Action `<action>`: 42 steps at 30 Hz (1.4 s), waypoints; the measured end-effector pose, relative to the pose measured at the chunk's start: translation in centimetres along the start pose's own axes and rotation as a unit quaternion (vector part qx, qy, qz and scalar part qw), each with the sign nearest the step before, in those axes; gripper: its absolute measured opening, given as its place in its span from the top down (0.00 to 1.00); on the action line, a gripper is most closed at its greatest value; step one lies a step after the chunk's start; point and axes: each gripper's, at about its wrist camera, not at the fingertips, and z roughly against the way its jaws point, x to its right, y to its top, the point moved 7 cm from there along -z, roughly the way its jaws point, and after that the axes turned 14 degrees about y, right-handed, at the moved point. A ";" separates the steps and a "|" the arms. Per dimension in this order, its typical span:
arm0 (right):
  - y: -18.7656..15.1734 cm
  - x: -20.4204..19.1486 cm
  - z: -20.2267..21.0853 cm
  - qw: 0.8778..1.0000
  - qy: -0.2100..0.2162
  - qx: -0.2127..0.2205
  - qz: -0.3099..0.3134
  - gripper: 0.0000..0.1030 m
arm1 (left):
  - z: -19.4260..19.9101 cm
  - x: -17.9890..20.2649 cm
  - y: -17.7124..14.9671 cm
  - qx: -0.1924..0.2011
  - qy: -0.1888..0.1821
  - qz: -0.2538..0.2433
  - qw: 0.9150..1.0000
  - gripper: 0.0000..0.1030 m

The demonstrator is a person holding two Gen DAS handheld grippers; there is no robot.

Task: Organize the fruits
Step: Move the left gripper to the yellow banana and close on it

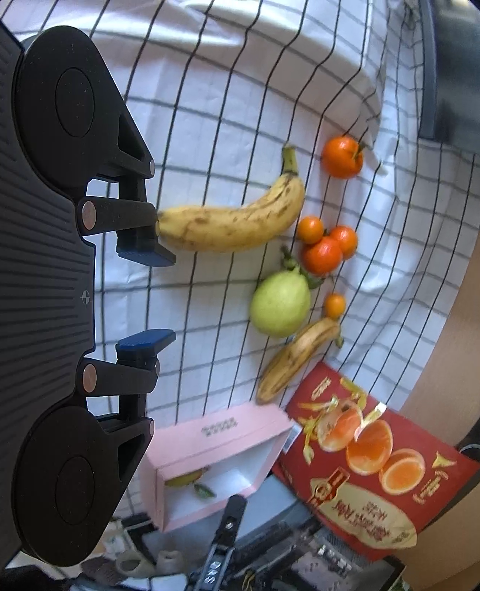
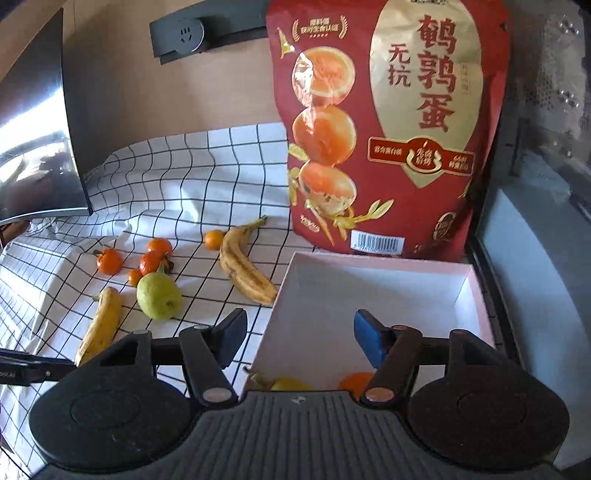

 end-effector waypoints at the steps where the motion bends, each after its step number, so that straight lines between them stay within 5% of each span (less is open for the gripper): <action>1: -0.2 -0.4 -0.2 1.000 0.003 -0.002 0.004 0.36 | 0.0 -0.3 0.2 0.003 0.008 0.004 1.000 0.60; 10: 0.3 -6.6 -4.4 0.996 0.040 -0.014 0.073 0.36 | -1.0 -2.2 2.9 -0.002 0.036 0.017 0.999 0.60; 17: 2.8 -10.5 -7.5 0.995 0.044 -0.009 0.087 0.36 | -6.7 -1.9 5.8 -0.013 0.110 -0.003 0.994 0.55; 25: 2.4 -9.1 -7.0 0.995 0.001 -0.016 0.096 0.32 | -9.0 -1.7 6.3 -0.026 0.139 -0.027 0.990 0.51; 35: 1.8 -10.2 -8.8 0.990 -0.051 -0.025 0.128 0.26 | -5.2 -2.6 3.3 -0.017 0.102 -0.080 0.991 0.60; 39: 2.3 -12.3 -10.2 0.990 0.000 -0.029 0.139 0.27 | -2.9 -4.2 0.8 -0.029 0.106 -0.084 0.990 0.60; 41: 2.4 -13.5 -11.3 0.988 0.033 -0.037 0.145 0.34 | -2.1 -5.3 0.1 -0.032 0.111 -0.075 0.990 0.60; 42: 2.5 -14.4 -12.0 0.986 0.048 -0.041 0.151 0.46 | -1.8 -5.7 0.0 -0.034 0.111 -0.068 0.991 0.60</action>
